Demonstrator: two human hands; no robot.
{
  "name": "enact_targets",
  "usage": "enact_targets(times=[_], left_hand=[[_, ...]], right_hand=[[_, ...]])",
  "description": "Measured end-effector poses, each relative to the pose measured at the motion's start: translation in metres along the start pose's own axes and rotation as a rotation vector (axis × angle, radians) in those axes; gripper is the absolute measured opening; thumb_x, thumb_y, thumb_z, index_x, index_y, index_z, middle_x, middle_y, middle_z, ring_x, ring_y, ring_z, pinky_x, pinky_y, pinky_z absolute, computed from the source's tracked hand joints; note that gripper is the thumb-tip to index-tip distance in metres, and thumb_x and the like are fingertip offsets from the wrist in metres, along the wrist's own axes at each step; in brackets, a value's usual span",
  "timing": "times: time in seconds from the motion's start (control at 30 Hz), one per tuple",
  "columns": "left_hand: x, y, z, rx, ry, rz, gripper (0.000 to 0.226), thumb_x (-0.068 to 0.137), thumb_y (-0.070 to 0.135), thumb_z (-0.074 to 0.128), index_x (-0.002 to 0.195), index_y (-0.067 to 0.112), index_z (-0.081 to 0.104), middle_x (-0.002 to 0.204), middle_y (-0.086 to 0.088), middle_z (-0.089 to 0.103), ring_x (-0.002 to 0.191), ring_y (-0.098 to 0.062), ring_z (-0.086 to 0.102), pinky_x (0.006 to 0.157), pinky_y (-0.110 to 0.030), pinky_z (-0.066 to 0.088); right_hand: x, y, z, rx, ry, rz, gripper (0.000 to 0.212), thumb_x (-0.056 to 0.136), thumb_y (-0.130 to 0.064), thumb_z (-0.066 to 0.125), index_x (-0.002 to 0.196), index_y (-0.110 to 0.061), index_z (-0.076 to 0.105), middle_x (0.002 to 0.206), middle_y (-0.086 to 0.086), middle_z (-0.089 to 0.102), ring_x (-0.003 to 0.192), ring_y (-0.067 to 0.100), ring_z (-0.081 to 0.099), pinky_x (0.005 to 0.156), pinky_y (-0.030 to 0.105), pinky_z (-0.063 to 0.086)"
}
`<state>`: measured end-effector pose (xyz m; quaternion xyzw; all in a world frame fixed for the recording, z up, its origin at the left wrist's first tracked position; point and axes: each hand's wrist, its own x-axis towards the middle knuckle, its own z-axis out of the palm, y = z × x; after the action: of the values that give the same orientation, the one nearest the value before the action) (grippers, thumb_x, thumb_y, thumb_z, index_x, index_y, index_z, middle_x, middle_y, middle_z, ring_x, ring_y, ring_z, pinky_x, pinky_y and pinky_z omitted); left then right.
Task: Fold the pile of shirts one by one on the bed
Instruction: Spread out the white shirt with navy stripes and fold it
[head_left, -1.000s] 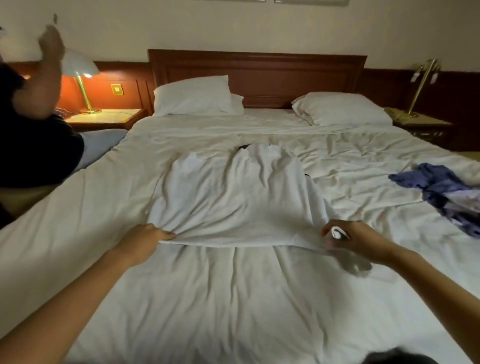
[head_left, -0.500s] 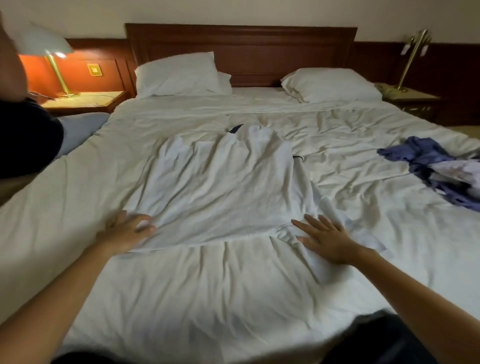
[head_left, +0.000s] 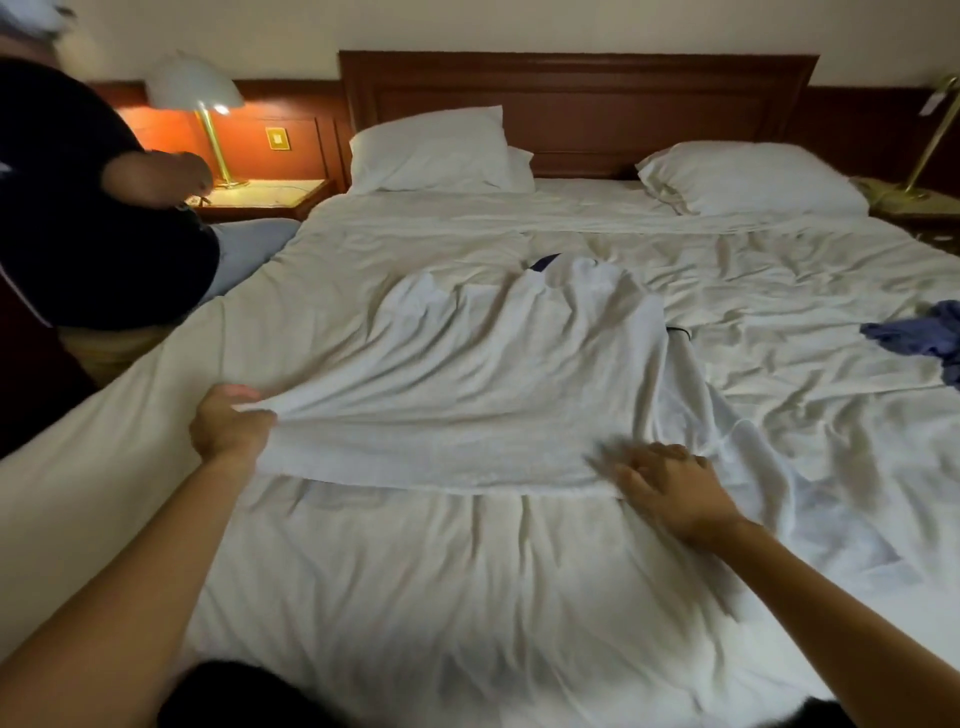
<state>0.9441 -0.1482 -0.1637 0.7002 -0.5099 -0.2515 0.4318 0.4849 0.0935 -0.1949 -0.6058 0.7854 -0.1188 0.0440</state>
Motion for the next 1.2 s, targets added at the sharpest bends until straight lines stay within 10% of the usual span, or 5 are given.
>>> enact_targets(times=[0.13, 0.23, 0.4, 0.87, 1.2], left_hand=[[0.023, -0.003, -0.014, 0.428, -0.248, 0.031, 0.049, 0.077, 0.024, 0.08, 0.118, 0.028, 0.054, 0.117, -0.012, 0.061, 0.095, -0.035, 0.06, 0.079, -0.039, 0.052], [0.026, -0.002, 0.006, 0.392, -0.455, -0.009, 0.09, 0.073, 0.059, 0.079, 0.143, 0.016, 0.043, 0.135, -0.01, 0.054, 0.115, -0.033, 0.056, 0.095, -0.04, 0.048], [0.038, 0.001, 0.054, 0.317, -0.466, 0.051, 0.1, 0.071, 0.07, 0.071, 0.148, 0.016, 0.037, 0.145, -0.013, 0.046, 0.123, -0.034, 0.053, 0.102, -0.045, 0.047], [0.139, 0.001, 0.102, 0.504, -0.361, 0.104, 0.059, 0.081, 0.025, 0.074, 0.132, 0.03, 0.046, 0.121, -0.012, 0.061, 0.096, -0.034, 0.061, 0.083, -0.039, 0.051], [0.215, 0.081, 0.223, -0.141, -0.572, -0.077, 0.075, 0.065, 0.056, 0.086, 0.119, 0.009, 0.064, 0.12, -0.002, 0.067, 0.108, -0.02, 0.062, 0.091, -0.033, 0.049]], right_hand=[[0.027, -0.012, -0.006, -0.041, 0.056, 0.039, 0.031, 0.097, -0.043, 0.049, 0.082, -0.018, 0.062, 0.088, -0.001, 0.059, 0.093, 0.027, 0.061, 0.076, 0.037, 0.036], [0.05, -0.042, 0.006, -0.054, 0.015, -0.2, 0.052, 0.1, -0.055, 0.033, 0.127, -0.024, 0.064, 0.132, 0.002, 0.061, 0.126, 0.027, 0.053, 0.101, 0.041, 0.044], [0.087, -0.088, 0.053, -0.129, -0.271, -0.103, 0.06, 0.1, -0.061, 0.013, 0.155, -0.044, -0.001, 0.167, -0.002, -0.003, 0.153, 0.026, -0.006, 0.122, 0.046, 0.002], [0.174, -0.102, 0.098, -0.143, -0.063, 0.041, 0.072, 0.079, -0.08, -0.01, 0.147, -0.057, -0.016, 0.166, 0.004, -0.009, 0.152, 0.029, -0.009, 0.121, 0.051, -0.003], [0.276, -0.094, 0.117, -0.016, 0.081, 0.061, 0.066, 0.086, -0.078, 0.0, 0.148, -0.058, -0.01, 0.167, -0.002, -0.007, 0.152, 0.03, -0.01, 0.12, 0.05, -0.008]])
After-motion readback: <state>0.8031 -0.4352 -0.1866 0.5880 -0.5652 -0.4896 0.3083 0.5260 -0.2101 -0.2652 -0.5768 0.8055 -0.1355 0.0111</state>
